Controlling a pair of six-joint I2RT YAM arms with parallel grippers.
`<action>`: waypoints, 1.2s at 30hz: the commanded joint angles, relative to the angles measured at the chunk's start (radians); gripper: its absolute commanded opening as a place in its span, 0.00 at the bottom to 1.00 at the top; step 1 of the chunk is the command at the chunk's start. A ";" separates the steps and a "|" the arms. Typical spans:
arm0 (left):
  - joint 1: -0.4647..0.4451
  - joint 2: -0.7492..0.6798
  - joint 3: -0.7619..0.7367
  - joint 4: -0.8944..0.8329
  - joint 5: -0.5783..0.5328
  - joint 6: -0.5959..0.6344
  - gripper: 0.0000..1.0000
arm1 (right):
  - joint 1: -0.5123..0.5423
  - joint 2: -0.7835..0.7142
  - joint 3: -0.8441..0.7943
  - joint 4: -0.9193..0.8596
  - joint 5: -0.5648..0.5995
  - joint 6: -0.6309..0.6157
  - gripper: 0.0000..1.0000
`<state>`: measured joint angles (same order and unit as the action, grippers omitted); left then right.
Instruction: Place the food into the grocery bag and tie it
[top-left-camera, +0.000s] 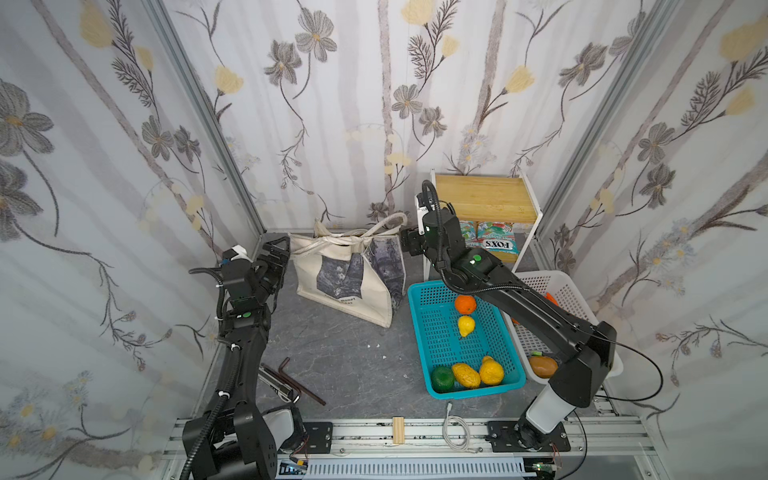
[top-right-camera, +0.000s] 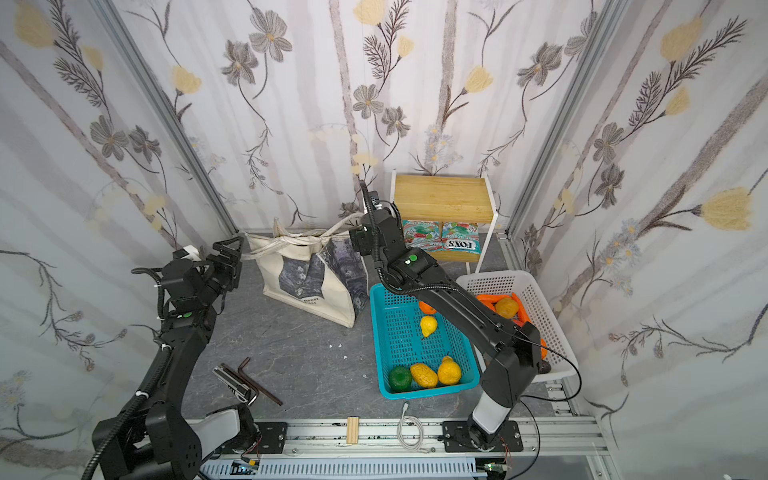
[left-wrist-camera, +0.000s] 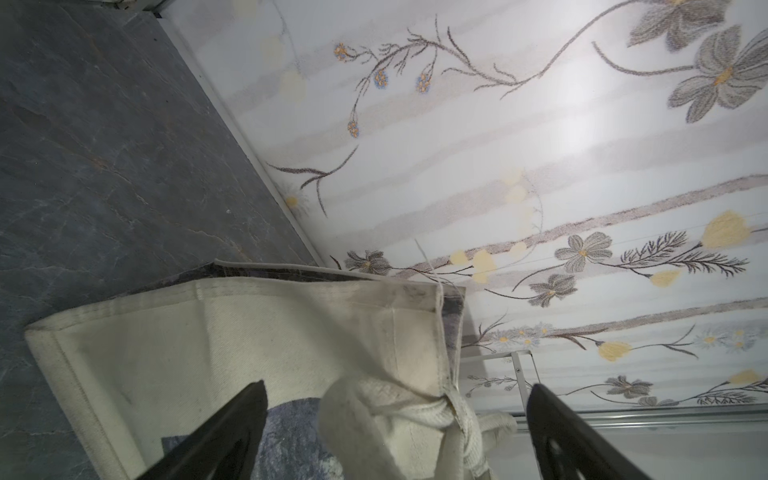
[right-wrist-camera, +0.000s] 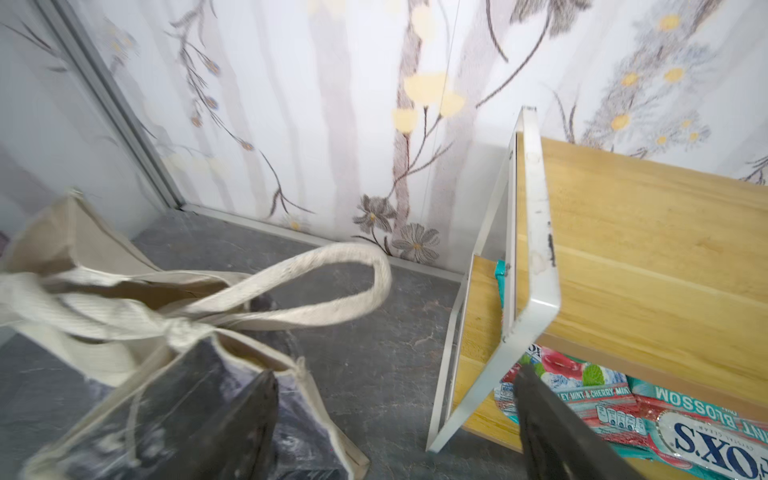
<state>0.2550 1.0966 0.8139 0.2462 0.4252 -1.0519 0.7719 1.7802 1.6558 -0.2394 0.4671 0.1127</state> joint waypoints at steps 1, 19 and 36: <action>0.006 -0.094 0.003 -0.135 -0.113 0.108 1.00 | 0.011 -0.104 -0.073 0.065 -0.010 0.027 0.85; -0.334 -0.247 -0.539 0.224 -0.929 0.666 1.00 | -0.543 -0.924 -1.290 0.605 0.070 0.017 1.00; -0.261 0.402 -0.601 1.051 -0.582 0.936 1.00 | -0.712 -0.306 -1.521 1.621 -0.172 -0.046 1.00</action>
<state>-0.0109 1.4345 0.2047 1.1172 -0.2626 -0.1467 0.0628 1.4303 0.1261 1.2285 0.3767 0.1036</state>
